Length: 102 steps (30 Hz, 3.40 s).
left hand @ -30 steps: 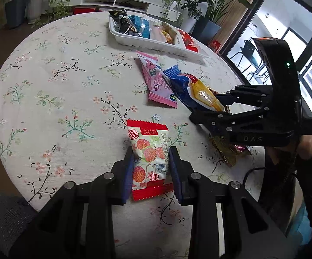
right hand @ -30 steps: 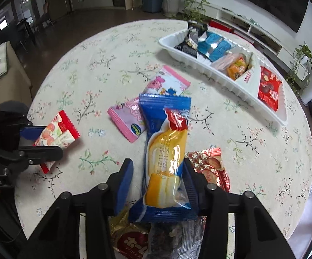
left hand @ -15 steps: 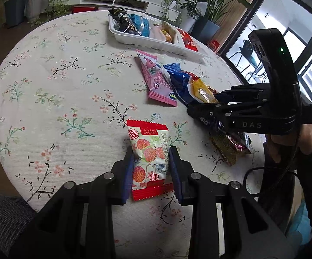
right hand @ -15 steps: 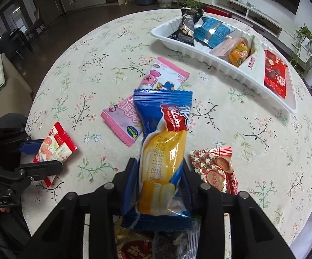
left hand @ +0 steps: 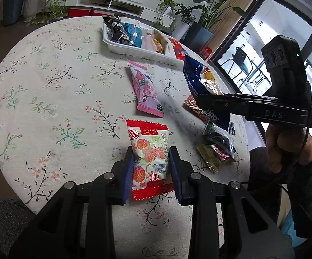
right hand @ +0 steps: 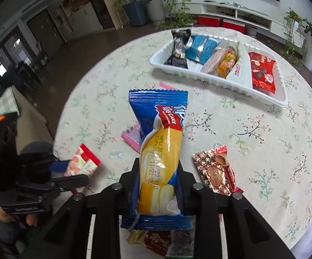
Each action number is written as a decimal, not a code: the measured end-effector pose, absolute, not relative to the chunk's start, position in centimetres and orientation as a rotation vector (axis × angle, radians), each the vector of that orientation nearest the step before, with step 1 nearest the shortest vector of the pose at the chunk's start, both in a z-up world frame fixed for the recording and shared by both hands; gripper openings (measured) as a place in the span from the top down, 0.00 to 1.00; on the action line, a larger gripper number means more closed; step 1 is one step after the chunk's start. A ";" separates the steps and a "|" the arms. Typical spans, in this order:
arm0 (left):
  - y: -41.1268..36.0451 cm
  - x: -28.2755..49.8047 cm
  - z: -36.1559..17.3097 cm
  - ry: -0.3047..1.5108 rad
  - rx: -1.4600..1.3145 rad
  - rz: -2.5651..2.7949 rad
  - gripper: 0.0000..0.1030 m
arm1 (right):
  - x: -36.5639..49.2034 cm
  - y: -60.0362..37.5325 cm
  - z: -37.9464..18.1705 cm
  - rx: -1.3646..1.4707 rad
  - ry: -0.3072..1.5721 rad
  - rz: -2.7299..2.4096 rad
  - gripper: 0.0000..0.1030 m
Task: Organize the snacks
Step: 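Carry the candy packet and cake bag with both grippers over the tray, then open both grippers to release the packet and cake bag into the tray, then withdraw both grippers from the tray, then lower the left gripper onto the pink cartoon packet and close it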
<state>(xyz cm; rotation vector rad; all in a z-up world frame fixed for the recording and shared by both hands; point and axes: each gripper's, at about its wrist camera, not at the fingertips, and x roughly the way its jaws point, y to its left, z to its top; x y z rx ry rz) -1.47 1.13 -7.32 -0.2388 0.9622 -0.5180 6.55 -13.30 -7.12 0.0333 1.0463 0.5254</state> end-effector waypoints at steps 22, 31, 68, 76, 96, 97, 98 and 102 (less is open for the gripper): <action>-2.0 16.6 3.0 0.807 -0.157 -0.519 0.72 | 15.4 -23.4 -1.0 0.357 0.784 0.381 0.71; -7.1 26.2 0.8 0.840 -0.093 -0.502 0.72 | 24.3 -23.5 -2.7 0.312 0.806 0.338 0.71; -11.3 30.8 -7.5 0.876 0.028 -0.399 0.33 | 27.2 -22.1 -7.8 0.195 0.890 0.291 0.57; -11.1 29.5 -6.5 0.837 0.023 -0.403 0.26 | 27.0 -22.3 -7.3 0.195 0.858 0.280 0.51; -7.1 18.3 -3.0 0.777 0.096 -0.299 0.00 | 25.4 -25.2 -5.2 0.272 0.675 0.238 0.14; -6.7 17.4 -3.3 0.787 0.096 -0.285 0.00 | 25.2 -25.4 -5.0 0.283 0.663 0.235 0.14; -6.3 16.7 -3.7 0.806 0.088 -0.269 0.00 | 25.1 -25.6 -4.8 0.295 0.652 0.231 0.14; -5.2 14.6 -5.8 0.927 0.021 -0.255 0.01 | 24.6 -26.3 -4.4 0.330 0.640 0.220 0.13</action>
